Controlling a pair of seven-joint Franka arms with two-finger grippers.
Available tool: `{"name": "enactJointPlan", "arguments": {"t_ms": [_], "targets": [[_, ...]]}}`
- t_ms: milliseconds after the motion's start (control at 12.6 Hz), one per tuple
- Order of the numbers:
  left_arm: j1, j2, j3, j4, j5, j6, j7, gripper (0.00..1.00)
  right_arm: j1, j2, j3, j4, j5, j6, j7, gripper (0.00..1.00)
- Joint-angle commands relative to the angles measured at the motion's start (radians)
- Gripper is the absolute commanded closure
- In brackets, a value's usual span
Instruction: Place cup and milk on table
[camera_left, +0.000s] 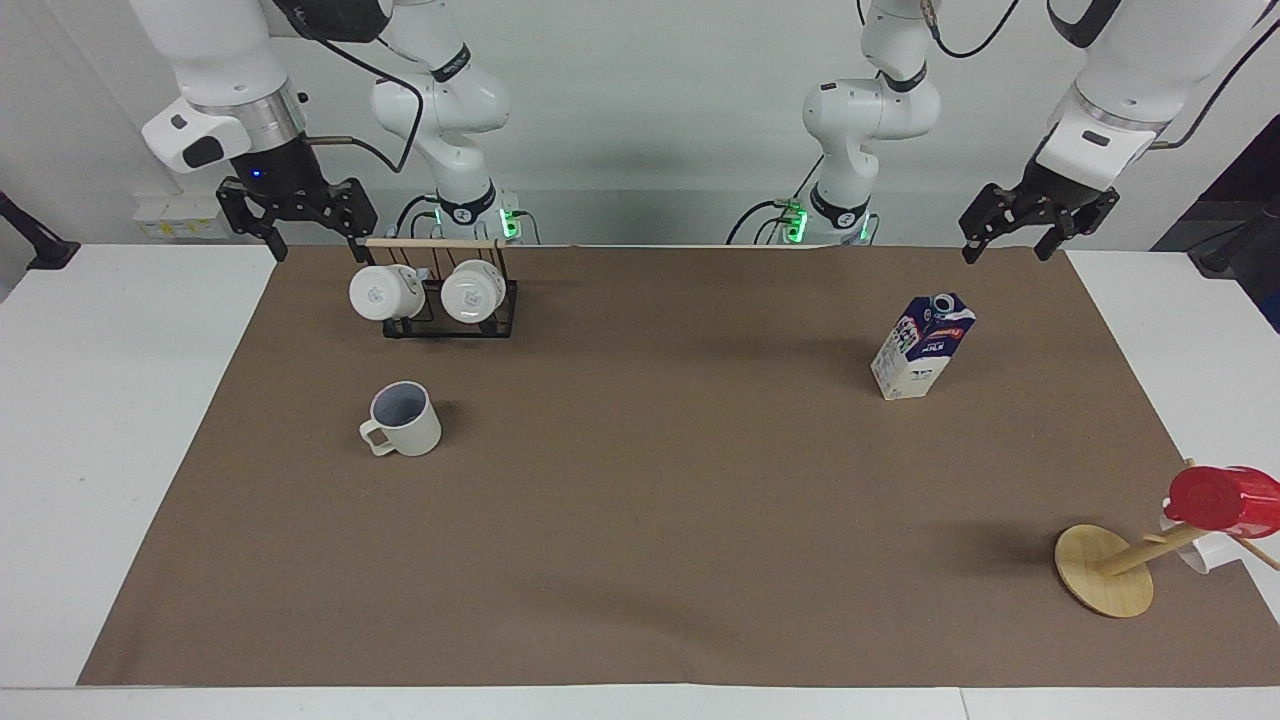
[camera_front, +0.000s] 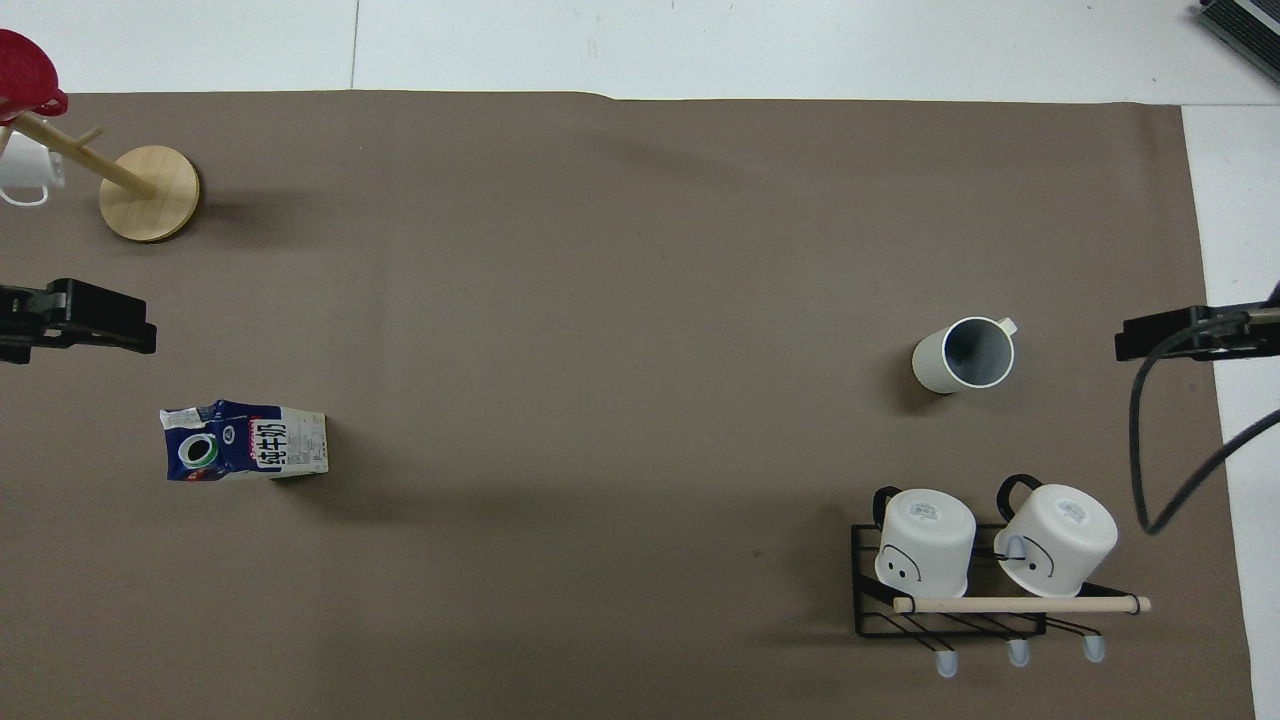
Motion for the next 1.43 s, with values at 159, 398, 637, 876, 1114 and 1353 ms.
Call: {"name": "enactJointPlan", "arguments": {"t_ms": [159, 398, 637, 876, 1114, 1353], "targets": [[-0.001, -0.010, 0.005, 0.004, -0.012, -0.020, -0.007, 0.00, 0.029, 0.029, 0.029, -0.151, 0.014, 0.175, -0.009, 0.00], [0.000, -0.010, 0.005, 0.006, -0.012, -0.020, -0.009, 0.00, 0.031, 0.091, 0.029, -0.214, 0.016, 0.299, 0.005, 0.00], [0.008, -0.010, 0.005, 0.006, -0.008, -0.025, -0.009, 0.00, 0.029, 0.117, 0.029, -0.298, 0.016, 0.431, 0.005, 0.00], [0.010, -0.014, 0.007, 0.004, -0.008, -0.035, -0.009, 0.00, 0.031, 0.140, 0.030, -0.341, 0.017, 0.500, 0.027, 0.00], [0.011, -0.015, 0.005, 0.004, -0.008, -0.028, -0.009, 0.00, 0.043, 0.185, 0.030, -0.364, 0.017, 0.564, 0.031, 0.00], [0.011, -0.015, 0.005, 0.004, -0.008, -0.029, -0.009, 0.00, 0.051, 0.209, 0.029, -0.399, 0.017, 0.613, 0.044, 0.00]]}}
